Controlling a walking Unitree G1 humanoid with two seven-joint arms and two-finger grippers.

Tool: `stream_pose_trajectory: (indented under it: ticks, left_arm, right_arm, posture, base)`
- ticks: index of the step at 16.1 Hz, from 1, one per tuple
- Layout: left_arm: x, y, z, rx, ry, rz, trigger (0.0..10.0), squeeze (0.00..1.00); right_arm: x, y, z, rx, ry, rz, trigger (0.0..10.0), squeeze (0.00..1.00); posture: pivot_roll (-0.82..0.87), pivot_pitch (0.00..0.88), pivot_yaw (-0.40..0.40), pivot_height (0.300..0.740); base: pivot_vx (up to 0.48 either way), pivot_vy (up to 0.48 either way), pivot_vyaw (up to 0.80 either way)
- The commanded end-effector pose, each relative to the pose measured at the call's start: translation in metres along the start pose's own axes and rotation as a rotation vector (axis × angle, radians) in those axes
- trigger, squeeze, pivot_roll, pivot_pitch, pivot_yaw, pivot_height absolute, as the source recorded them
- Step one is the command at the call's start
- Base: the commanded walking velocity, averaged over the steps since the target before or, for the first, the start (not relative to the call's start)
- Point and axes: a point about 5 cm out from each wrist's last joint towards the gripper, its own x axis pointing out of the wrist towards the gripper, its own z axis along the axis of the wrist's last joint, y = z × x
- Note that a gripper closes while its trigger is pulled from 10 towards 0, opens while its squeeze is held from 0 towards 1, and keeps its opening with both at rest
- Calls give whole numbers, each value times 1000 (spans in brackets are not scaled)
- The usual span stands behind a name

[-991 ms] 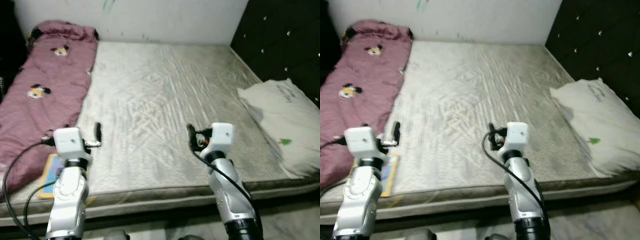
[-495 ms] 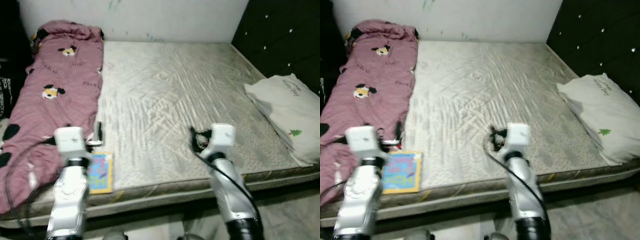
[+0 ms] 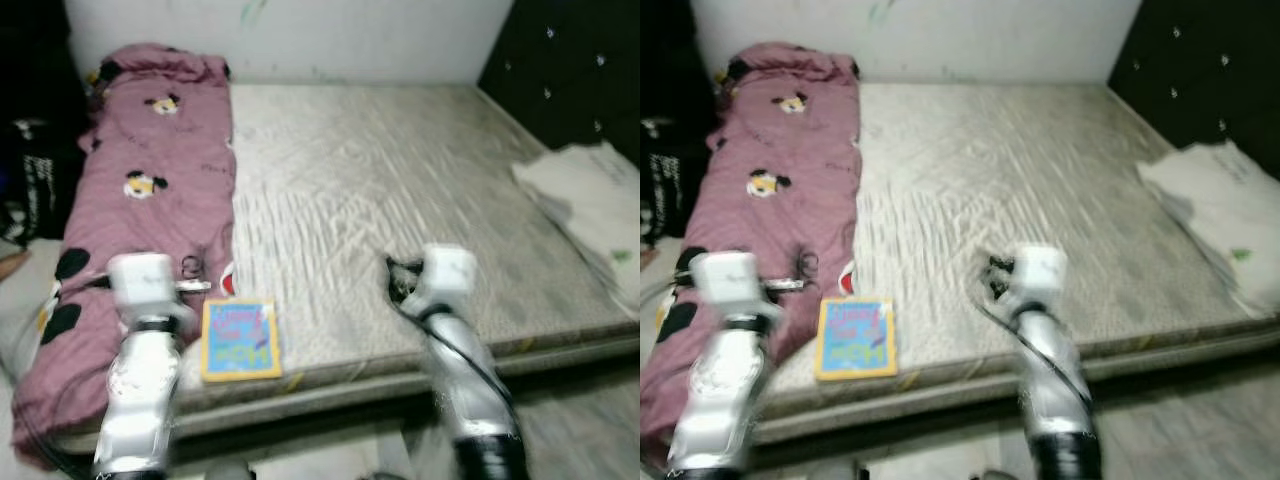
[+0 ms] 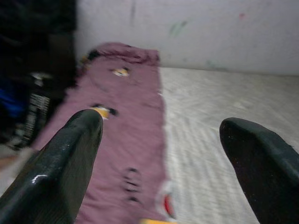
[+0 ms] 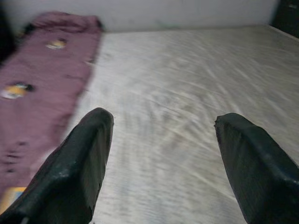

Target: Clean up the room

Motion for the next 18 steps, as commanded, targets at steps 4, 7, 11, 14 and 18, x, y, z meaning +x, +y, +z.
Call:
stream_pose_trajectory:
  ticks: [4,7,11,14,18]
  left_arm:
    - [1,-7,-2,-11,7,-9,10000,0]
    - [2,-8,2,-25,-22,-35,10000,0]
    - [2,-16,7,-25,-60,-88,10000,0]
    - [3,-16,6,-5,-54,-85,10000,0]
    - [3,-16,5,-5,-48,-95,10000,0]
  right_arm:
    - [0,-12,0,-29,5,-34,10000,0]
    - [1,-12,-1,-25,8,-32,10000,0]
    - [3,-12,0,-22,8,-28,10000,0]
    - [3,-12,0,-16,12,-31,10000,0]
    - [3,-12,-2,-12,29,-32,10000,0]
  posture:
    - [98,0,-59,740]
    - [99,0,-60,740]
    - [95,0,-58,740]
    - [95,0,-58,740]
    - [95,0,-59,740]
  base:
    - [0,480,0]
    - [0,476,0]
    - [0,0,0]
    - [0,0,0]
    - [0,0,0]
